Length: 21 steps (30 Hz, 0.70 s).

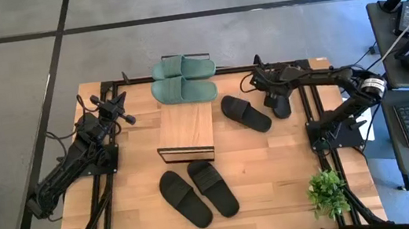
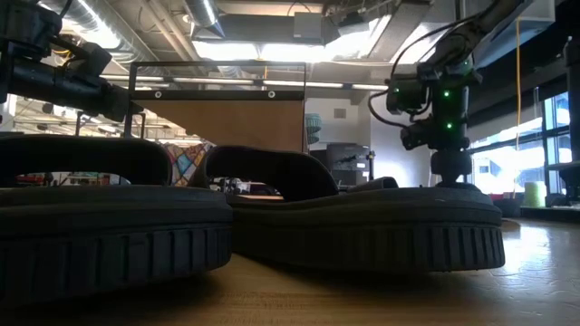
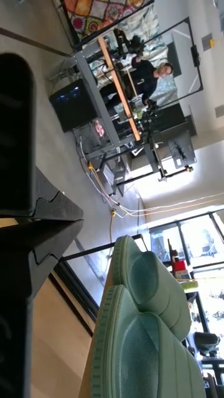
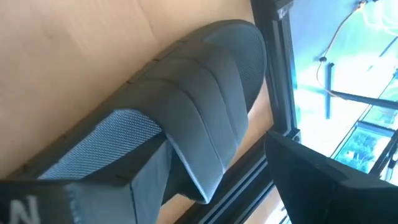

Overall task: Pick and place slides into the shelf
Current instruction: Put the black slide under the shelf

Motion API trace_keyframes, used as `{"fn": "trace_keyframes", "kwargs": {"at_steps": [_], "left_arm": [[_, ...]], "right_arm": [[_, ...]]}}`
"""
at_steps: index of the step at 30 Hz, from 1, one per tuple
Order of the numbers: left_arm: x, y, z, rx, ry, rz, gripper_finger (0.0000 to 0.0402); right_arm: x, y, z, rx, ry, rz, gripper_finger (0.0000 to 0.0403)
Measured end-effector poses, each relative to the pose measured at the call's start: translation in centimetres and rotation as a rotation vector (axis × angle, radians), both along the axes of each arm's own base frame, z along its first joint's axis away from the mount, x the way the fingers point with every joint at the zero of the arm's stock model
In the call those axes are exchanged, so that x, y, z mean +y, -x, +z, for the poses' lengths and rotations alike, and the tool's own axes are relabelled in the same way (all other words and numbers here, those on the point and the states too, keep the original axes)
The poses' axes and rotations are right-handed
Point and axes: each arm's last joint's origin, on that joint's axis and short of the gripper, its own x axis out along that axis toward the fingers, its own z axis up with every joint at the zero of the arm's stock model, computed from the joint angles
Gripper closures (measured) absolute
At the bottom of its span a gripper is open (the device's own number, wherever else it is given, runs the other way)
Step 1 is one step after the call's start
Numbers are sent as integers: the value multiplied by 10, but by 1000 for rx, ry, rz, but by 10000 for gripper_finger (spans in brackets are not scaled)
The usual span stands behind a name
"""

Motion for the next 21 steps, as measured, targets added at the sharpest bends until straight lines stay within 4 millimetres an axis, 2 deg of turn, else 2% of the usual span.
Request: {"fn": "trace_keyframes", "kwargs": {"at_steps": [4, 7, 21], "left_arm": [[0, 0, 0, 1, 1, 0, 401], [0, 0, 0, 1, 2, 0, 401], [0, 0, 0, 2, 2, 0, 401]], "right_arm": [[-5, 4, 0, -18, -20, -21, 149], [-8, 6, -1, -29, -27, -36, 166], [-15, 9, 0, -54, -19, -66, 321]]}}
